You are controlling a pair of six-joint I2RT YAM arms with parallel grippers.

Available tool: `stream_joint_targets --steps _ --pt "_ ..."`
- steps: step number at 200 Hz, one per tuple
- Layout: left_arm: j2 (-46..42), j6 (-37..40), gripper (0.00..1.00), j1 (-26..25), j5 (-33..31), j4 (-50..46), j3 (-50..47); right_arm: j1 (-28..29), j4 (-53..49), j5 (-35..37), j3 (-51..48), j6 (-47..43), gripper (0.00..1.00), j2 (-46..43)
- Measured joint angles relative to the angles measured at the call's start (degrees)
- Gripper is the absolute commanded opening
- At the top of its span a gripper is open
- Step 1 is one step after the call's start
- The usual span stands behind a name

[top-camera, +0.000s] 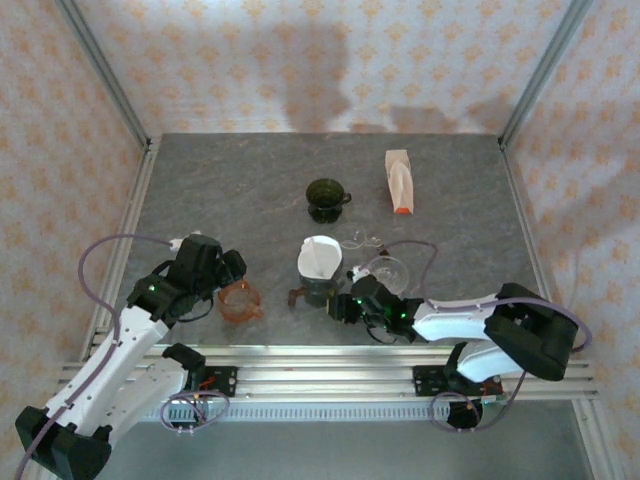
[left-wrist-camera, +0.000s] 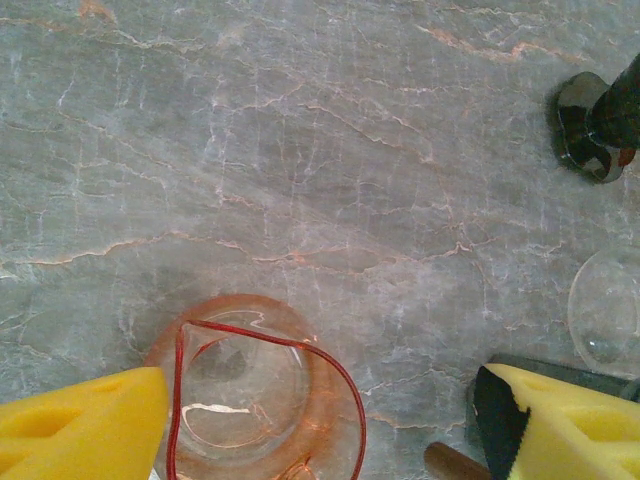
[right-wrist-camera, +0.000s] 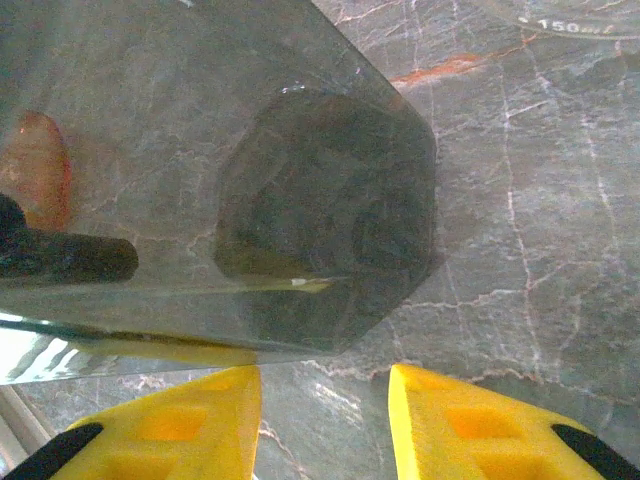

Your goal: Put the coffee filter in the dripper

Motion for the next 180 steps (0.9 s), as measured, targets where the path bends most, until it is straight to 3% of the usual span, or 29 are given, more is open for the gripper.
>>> stream_joint_targets --steps 180 --pt "-8.4 -2.1 0.82 0.0 1.1 -1.0 -1.2 -3.1 2.3 0.1 21.7 0.5 0.38 21.0"
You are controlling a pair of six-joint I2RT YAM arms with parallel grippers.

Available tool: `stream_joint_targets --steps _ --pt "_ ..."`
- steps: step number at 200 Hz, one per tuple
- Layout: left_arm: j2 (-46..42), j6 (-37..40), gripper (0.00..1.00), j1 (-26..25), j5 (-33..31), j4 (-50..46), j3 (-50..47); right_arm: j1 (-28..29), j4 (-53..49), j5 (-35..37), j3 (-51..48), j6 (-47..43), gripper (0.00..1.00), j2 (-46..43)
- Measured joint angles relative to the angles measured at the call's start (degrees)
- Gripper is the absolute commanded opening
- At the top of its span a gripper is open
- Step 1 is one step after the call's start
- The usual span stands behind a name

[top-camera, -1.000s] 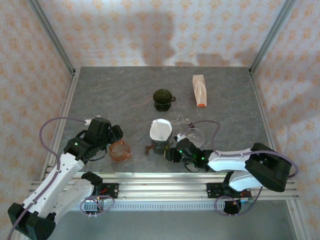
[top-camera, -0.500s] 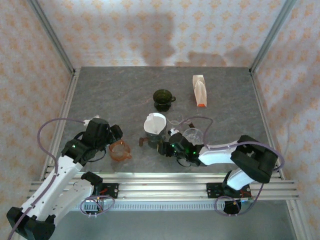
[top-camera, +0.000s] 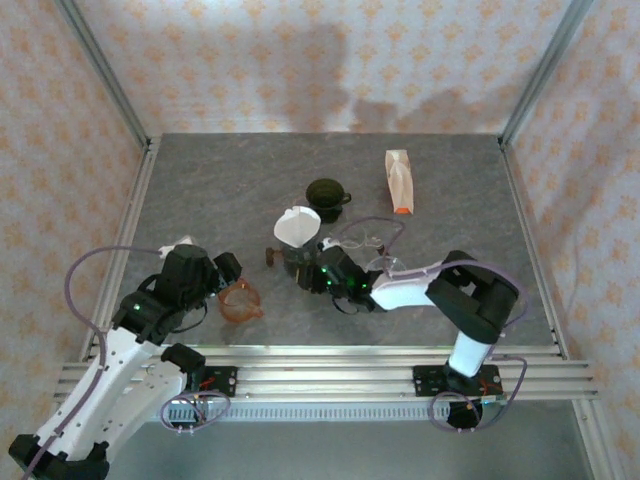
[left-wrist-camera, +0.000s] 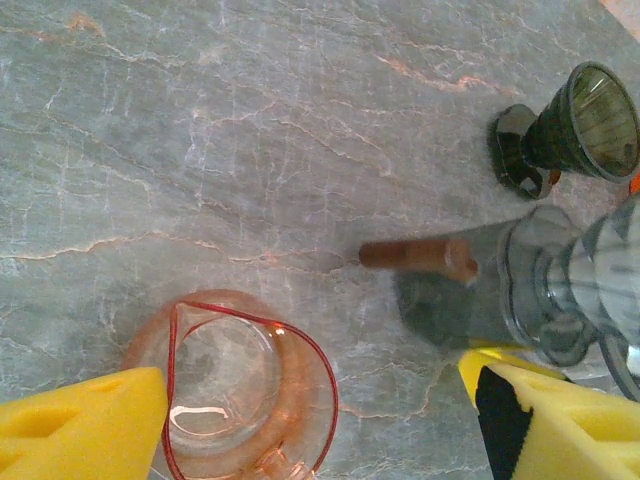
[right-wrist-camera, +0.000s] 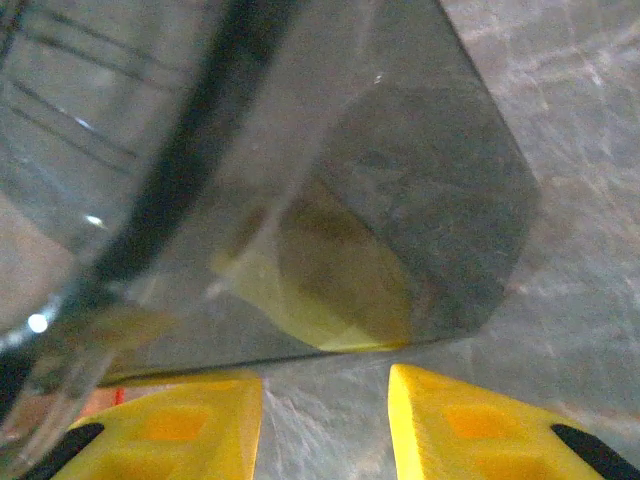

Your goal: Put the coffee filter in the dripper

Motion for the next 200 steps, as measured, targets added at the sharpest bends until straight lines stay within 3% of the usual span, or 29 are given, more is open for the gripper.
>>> stream_joint_targets --steps 162,200 --pt "-4.2 -1.5 0.84 0.3 -2.4 -4.2 -2.4 -4.6 -5.8 -6.0 28.7 -2.1 0.39 21.5" --pt "-3.5 -1.5 0.84 0.9 -2.6 -4.1 -3.8 -5.1 -6.3 -7.2 30.3 -2.2 0.5 22.5"
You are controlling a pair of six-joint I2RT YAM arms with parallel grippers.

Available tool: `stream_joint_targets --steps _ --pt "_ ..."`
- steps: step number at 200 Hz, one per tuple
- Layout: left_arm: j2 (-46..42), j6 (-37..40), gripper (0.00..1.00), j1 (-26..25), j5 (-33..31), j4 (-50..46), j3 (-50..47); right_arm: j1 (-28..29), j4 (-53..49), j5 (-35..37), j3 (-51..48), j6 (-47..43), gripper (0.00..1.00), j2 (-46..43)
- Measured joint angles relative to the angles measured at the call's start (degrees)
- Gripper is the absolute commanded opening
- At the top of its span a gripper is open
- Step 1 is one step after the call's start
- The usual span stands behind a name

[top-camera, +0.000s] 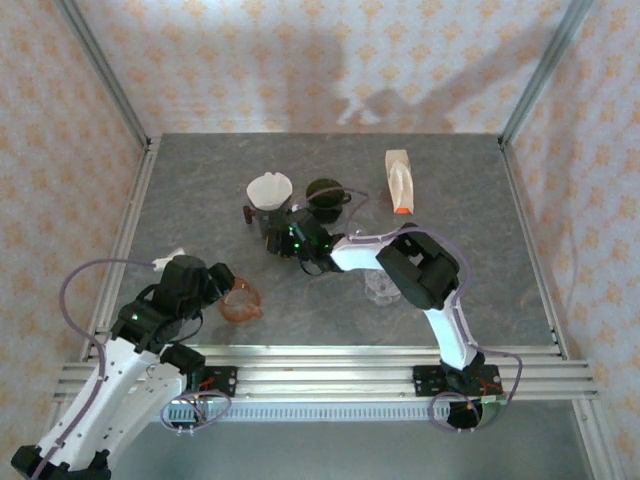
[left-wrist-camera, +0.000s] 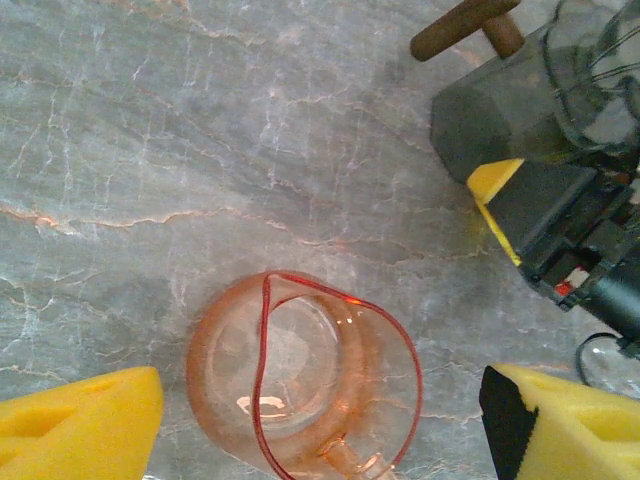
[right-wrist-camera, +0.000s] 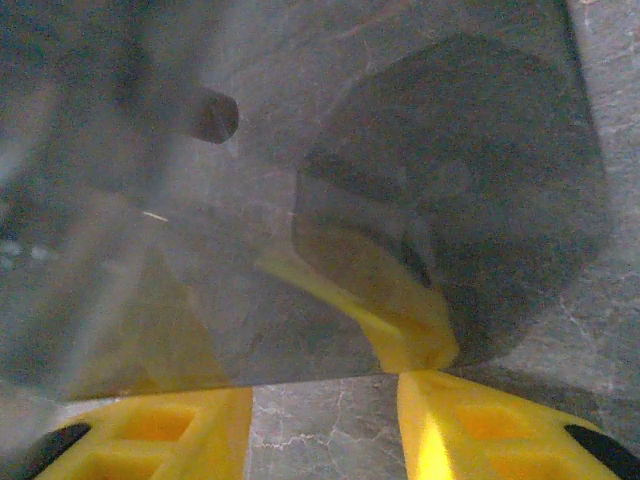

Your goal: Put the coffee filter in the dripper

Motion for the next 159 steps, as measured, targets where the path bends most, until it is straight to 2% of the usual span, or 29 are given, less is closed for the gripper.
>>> stream_joint_targets --steps 14,44,79,109,159 --pt "0.3 0.0 0.84 0.0 0.0 0.0 -0.7 0.0 0.9 -0.4 -1.0 0.2 0.55 -0.4" --pt "0.5 0.0 0.8 0.2 0.0 0.6 -3.1 0.3 1.1 -0.2 -7.7 1.0 0.57 -5.6" --pt "2.7 0.5 0.7 0.4 0.1 1.2 -5.3 2.9 -0.6 2.6 -16.5 1.3 0.58 -14.7" --pt "5.7 1.2 0.54 0.4 1.6 4.3 -6.4 5.3 -3.1 4.3 -23.3 1.6 0.58 -24.9" --pt "10.9 1.5 0.44 -1.9 4.0 10.3 -8.5 5.0 -18.5 12.3 -25.3 -1.0 0.57 -47.0"
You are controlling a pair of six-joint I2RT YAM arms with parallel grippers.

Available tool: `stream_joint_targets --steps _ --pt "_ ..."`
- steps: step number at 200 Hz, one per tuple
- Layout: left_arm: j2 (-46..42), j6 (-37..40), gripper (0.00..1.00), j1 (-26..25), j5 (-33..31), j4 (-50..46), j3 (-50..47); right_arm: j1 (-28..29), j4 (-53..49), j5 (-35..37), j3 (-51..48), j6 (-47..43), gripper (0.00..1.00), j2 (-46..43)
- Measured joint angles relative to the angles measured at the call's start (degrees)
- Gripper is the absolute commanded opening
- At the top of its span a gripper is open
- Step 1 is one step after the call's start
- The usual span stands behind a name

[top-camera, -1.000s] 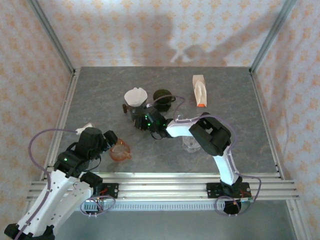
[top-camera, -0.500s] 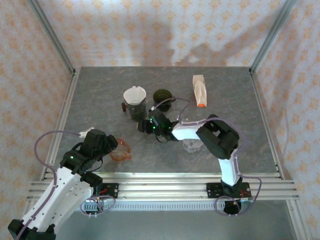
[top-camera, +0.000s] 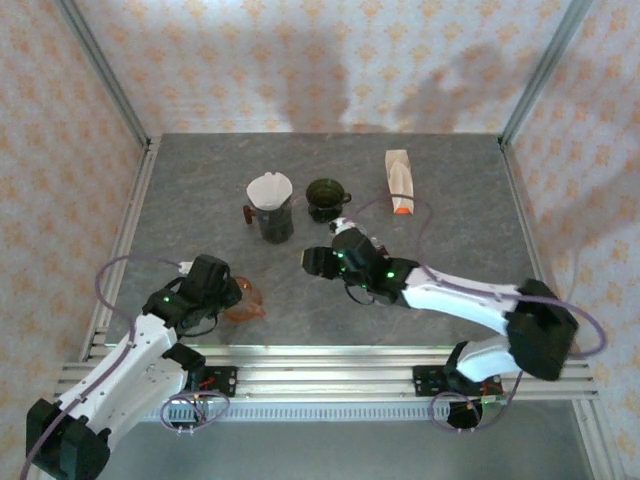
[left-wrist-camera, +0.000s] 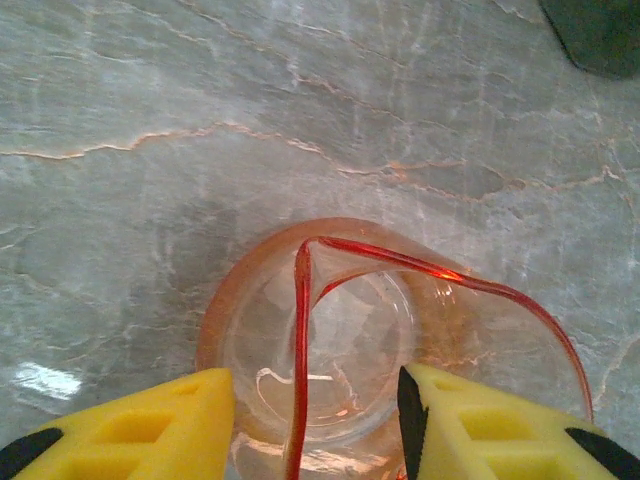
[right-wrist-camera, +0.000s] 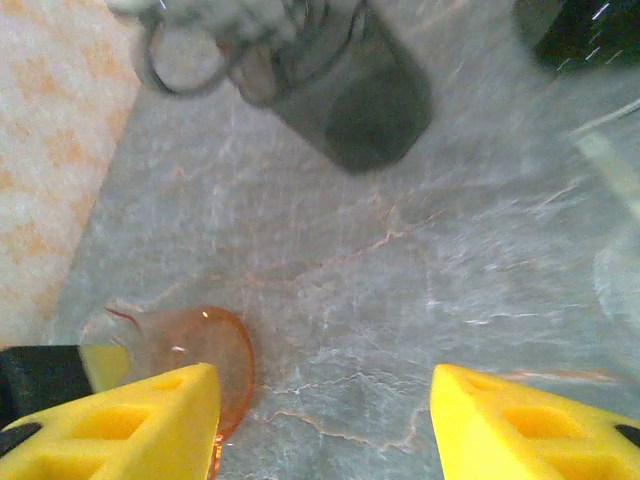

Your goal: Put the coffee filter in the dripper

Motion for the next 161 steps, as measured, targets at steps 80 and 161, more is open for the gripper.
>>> stream_joint_targets --steps 80,161 --pt "11.6 -4.2 0.37 -12.9 0.4 14.7 0.2 -13.2 -28.8 11.0 0.5 -1.0 0.68 -16.9" --pt "32.8 -6.1 0.39 -27.1 0.4 27.0 10.4 -22.8 -34.2 4.9 -8.6 -0.8 0.6 -18.3"
